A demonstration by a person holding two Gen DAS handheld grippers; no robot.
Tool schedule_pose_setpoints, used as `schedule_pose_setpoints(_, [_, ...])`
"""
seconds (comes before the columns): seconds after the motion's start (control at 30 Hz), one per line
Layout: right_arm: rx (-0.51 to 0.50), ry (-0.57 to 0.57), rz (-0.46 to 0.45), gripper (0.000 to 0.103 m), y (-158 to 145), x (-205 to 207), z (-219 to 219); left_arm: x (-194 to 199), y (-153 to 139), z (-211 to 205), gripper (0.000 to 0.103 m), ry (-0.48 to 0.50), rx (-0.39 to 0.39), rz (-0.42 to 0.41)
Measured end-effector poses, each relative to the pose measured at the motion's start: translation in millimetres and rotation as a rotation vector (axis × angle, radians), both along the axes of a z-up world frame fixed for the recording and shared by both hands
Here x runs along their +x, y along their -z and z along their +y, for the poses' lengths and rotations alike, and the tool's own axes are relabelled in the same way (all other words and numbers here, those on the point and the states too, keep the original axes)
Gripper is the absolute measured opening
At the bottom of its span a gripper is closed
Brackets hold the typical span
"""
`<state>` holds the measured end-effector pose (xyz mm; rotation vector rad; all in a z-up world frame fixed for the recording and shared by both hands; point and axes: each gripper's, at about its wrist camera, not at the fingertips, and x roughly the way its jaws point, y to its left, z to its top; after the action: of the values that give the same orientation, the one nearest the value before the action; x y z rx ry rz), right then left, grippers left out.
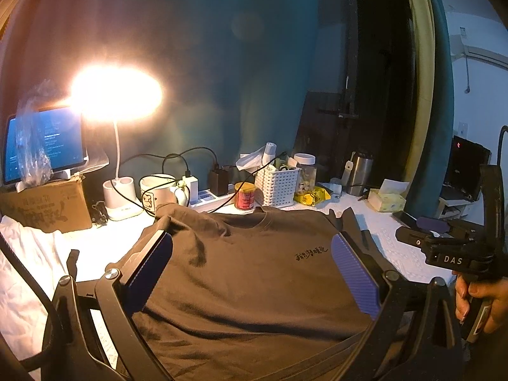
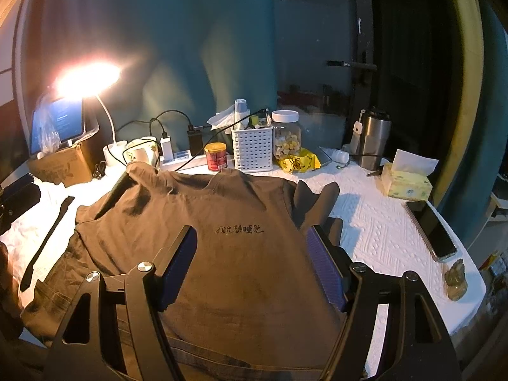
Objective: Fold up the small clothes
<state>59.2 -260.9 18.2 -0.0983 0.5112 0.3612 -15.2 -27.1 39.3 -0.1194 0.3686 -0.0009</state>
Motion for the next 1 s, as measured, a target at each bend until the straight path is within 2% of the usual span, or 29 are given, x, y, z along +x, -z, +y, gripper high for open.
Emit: schedule_pose_setpoints(1.0, [-0.005, 0.003, 0.014, 0.075, 3.4, 6.1, -2.1, 5.6, 3.3, 1.7, 0.099, -0.002, 0.009, 0.0])
